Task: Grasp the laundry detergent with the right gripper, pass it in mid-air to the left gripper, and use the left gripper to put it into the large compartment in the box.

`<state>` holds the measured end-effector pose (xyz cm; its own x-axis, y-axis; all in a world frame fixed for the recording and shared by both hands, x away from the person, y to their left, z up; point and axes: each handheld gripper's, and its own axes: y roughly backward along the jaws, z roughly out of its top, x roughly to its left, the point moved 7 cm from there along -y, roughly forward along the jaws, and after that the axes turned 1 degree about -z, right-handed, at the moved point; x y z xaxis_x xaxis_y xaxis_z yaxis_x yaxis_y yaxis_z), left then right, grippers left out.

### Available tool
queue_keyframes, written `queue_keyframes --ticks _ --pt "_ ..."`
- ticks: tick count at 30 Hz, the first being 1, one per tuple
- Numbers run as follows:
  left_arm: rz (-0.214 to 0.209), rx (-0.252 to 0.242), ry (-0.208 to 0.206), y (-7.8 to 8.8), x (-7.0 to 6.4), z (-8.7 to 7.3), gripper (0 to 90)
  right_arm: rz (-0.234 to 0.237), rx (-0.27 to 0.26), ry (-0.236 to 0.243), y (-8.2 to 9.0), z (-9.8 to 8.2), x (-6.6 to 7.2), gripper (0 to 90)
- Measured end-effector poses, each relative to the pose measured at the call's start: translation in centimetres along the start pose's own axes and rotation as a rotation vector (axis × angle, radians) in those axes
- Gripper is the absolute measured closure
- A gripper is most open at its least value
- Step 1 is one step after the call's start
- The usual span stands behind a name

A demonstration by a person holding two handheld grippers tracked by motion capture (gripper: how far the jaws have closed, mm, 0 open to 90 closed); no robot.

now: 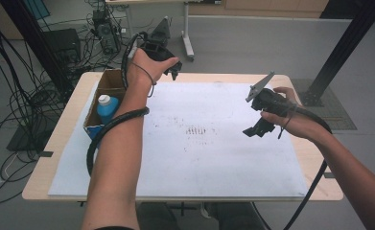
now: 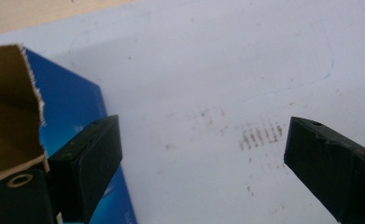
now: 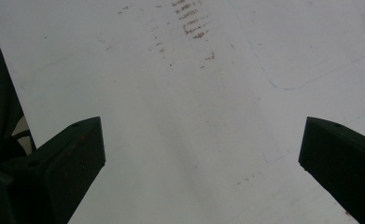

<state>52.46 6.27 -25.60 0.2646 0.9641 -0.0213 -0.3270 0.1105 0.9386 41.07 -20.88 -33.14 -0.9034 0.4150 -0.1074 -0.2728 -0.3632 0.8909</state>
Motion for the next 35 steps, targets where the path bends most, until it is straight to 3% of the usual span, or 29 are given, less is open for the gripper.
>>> queue_keyframes --ticks 6,21,35 --pt "-0.019 -0.026 0.026 -0.8 -0.4 0.9 9.6 0.003 0.002 -0.001 -0.1 -0.1 -0.4 0.4" --pt "0.012 0.003 0.022 -2.0 -0.5 0.9 9.7 0.015 0.015 0.001 -1.0 -0.2 -0.4 0.4" --pt "0.042 0.003 0.011 -1.8 -0.6 0.8 9.5 0.022 0.009 0.001 -1.3 -0.2 -0.3 0.4"
